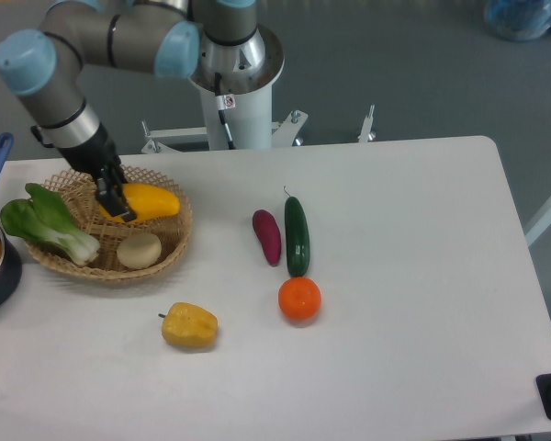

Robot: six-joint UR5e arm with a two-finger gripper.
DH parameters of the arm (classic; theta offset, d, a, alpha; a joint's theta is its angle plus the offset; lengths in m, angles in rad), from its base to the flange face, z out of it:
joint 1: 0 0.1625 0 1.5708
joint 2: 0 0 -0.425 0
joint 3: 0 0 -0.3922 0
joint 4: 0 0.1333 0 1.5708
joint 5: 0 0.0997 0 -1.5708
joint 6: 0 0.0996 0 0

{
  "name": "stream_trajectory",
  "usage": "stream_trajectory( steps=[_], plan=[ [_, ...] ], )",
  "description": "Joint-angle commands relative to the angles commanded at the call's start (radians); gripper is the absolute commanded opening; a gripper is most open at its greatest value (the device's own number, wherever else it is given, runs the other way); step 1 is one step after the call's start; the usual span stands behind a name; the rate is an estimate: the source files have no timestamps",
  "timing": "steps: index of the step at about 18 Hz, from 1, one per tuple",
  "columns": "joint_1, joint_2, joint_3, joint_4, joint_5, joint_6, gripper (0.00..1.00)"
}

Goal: Pick up the mango from the basket
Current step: 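Lift the held mango out of the basket and carry it away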

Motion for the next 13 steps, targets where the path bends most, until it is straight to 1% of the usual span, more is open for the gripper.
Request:
stream_trajectory(
  steps=[3,5,6,8,10,13],
  plan=[
    [0.153,-0.008,0.029,0.002,-0.055,0.0,0.46],
    [0.252,-0.012,0.034,0.003,-0.072,-0.002,0.46],
    [0.319,-0.024,0.045,0.003,-0.084,-0.012,0.46],
    [0.422,-0.026,0.054,0.003,-0.127,-0.06,0.46],
    [0.514,-0.032,0.071,0.003,-0.163,-0.103,0.46],
    [0.606,-0.064,0.092,0.011,-0.212,-0.17,0.47]
  ],
)
